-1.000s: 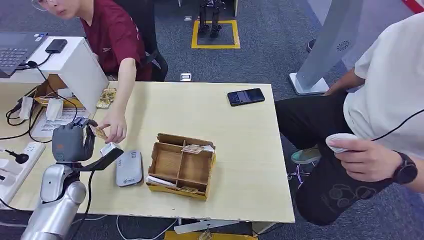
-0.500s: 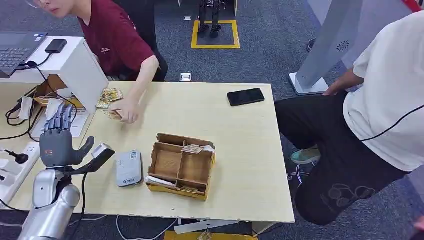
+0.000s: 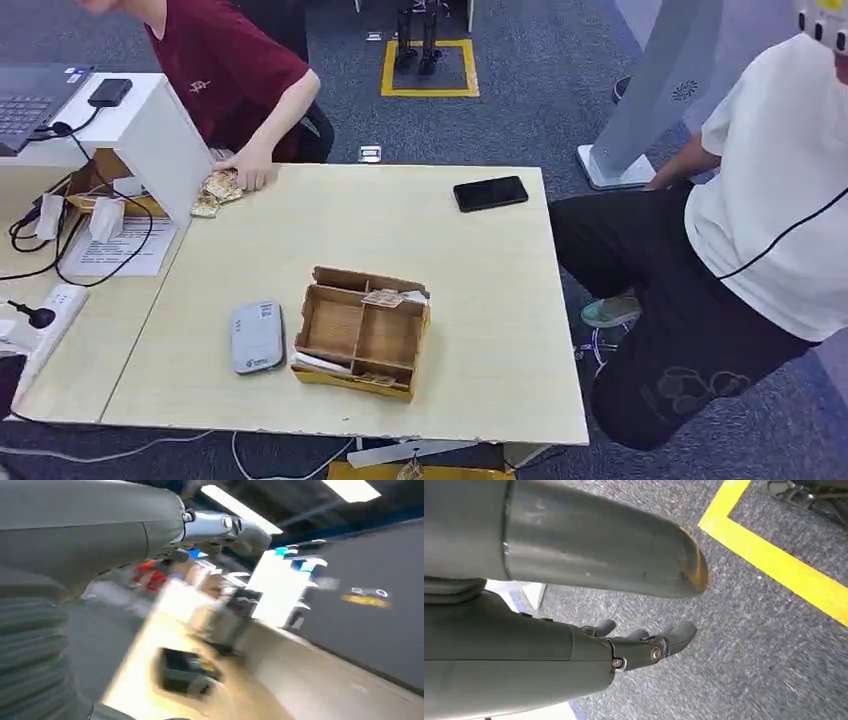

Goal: Pass the card to the sensor for recognition and then transmit it.

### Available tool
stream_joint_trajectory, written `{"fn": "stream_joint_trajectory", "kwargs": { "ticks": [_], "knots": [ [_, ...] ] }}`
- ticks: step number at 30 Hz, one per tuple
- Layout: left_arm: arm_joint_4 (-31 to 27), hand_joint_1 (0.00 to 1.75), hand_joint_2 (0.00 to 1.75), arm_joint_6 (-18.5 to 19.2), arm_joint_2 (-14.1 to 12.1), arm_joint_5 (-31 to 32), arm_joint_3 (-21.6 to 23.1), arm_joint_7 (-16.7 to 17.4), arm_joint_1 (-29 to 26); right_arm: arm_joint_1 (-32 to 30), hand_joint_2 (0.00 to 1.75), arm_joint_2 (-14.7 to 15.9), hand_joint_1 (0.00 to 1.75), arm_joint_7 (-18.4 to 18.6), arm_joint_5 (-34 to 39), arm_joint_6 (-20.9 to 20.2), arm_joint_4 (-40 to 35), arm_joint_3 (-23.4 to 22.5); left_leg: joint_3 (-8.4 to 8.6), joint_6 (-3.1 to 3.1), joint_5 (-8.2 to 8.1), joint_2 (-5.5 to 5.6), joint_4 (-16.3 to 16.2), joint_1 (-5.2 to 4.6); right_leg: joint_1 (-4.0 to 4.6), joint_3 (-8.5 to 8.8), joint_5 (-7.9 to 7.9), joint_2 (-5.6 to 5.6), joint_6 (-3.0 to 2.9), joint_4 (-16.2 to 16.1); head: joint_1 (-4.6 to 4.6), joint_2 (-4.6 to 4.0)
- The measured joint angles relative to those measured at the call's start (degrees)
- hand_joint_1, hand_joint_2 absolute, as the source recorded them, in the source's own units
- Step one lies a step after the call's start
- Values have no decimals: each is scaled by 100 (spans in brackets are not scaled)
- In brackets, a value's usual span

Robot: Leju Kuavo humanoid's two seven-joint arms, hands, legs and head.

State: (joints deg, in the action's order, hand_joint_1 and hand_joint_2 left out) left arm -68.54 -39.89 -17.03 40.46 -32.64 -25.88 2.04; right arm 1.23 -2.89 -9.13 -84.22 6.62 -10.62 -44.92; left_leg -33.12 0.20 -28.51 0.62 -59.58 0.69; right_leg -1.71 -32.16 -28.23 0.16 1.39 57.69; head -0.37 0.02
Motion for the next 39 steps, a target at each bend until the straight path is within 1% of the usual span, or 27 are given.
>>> {"fn": "stream_joint_trajectory", "kwargs": {
  "ticks": [2,3,5,6,7,8,9,10,12,13,14,16,17,18,21,23,27,28,30,31,39],
  "knots": [
    [13,0,175,83,-9,-290,-411,-24,-171,7,0,-15,0,2,7,2,0,-33,-3,0,0,4,1,0,0,1,-1,-6,0,0,2,0],
    [94,0,175,202,-2,-482,-689,-123,-217,7,0,-22,0,26,5,0,0,-42,-6,0,-1,4,2,0,1,5,-1,-5,0,0,2,0],
    [587,0,175,471,-7,-694,-1408,-324,-217,3,0,-39,0,76,-15,-4,0,-55,0,0,-1,2,2,-2,-1,6,-3,-2,-4,0,0,0],
    [935,0,175,718,-9,-849,-1784,-306,-208,-4,0,-48,0,89,-15,-7,0,-57,2,0,-2,0,2,-2,-1,5,-4,0,-5,0,0,0],
    [1320,0,175,983,-2,-1022,-2160,-185,-180,-12,0,-57,0,96,-24,-20,0,-61,5,-1,-2,0,2,-2,-1,4,-4,0,-6,0,0,0],
    [1818,0,175,1192,44,-1223,-2584,38,-140,-16,0,-61,0,100,-33,-31,0,-66,7,0,-2,0,2,-3,-1,3,-5,-1,-5,0,0,0],
    [2212,0,175,1213,113,-1338,-2933,222,-126,-16,0,-63,0,115,-35,-31,0,-66,7,0,-2,2,2,-3,-2,2,-5,-5,-5,-1,-7,0],
    [2533,0,175,1180,245,-1323,-3228,377,-126,-16,0,-63,0,142,-33,-26,0,-70,5,2,-2,9,1,-3,-3,2,-10,-12,2,-5,-7,0],
    [3122,0,175,1121,484,-1321,-3538,650,-114,-3,0,-63,0,190,52,-5,0,-107,6,7,-5,30,0,-8,-10,5,-15,-35,9,-12,7,0],
    [3428,0,175,1033,691,-1246,-3691,798,-94,11,0,-63,0,192,149,11,0,-166,5,8,-5,35,0,-11,-12,10,-14,-41,10,-14,4,0],
    [3682,0,175,966,871,-1196,-3801,890,-78,30,0,-66,0,192,212,17,0,-221,5,12,-4,35,-1,-13,-15,12,-13,-42,12,-15,6,0],
    [4073,0,175,823,1138,-1059,-3931,1007,-30,44,0,-66,0,192,319,59,-2,-312,6,15,-5,35,-3,-13,-14,21,-7,-42,19,-22,15,0],
    [4232,0,175,754,1248,-1012,-3966,1051,0,51,175,-66,0,190,350,70,-2,-359,5,18,-3,35,-5,-13,-15,29,-3,-42,25,-22,11,0],
    [4357,0,175,726,1334,-942,-3997,1133,26,52,175,-66,0,186,420,88,-2,-394,6,18,-3,35,-6,-13,-15,30,-1,-41,27,-22,17,0],
    [4702,0,175,704,1616,-785,-3995,1539,103,65,175,-66,0,65,812,85,-13,-628,9,18,-3,34,-7,-15,-17,30,4,-38,34,-22,13,0],
    [4831,0,175,743,1768,-827,-3896,1622,110,62,175,-66,0,65,1045,68,-53,-619,11,18,-3,33,-8,-12,-13,31,4,-36,34,-22,20,0],
    [4927,0,175,936,1864,-1037,-3599,1705,95,29,175,-63,0,92,1577,9,-131,-509,13,18,-3,33,-7,-11,-13,30,3,-37,33,-22,15,0],
    [4944,0,175,988,1877,-1089,-3510,1711,85,18,0,-63,0,100,1690,-13,-151,-454,13,17,-3,33,-6,-10,-12,30,3,-36,33,-22,13,0],
    [4957,0,175,1105,1904,-1200,-3311,1757,63,-11,0,-57,0,129,1955,-26,-194,-328,12,17,-3,32,-6,-8,-10,30,2,-36,32,-22,13,0],
    [4964,0,0,1165,1915,-1257,-3191,1766,43,-35,0,-50,0,138,2094,-28,-221,-254,12,17,-3,33,-6,-7,-9,30,2,-36,32,-22,15,0],
    [4964,0,0,1624,1925,-1719,-2239,1904,-119,-181,0,-4,0,258,3144,-133,-389,444,11,17,-3,32,-6,-8,-10,29,2,-36,32,-22,15,0]
  ]
}}
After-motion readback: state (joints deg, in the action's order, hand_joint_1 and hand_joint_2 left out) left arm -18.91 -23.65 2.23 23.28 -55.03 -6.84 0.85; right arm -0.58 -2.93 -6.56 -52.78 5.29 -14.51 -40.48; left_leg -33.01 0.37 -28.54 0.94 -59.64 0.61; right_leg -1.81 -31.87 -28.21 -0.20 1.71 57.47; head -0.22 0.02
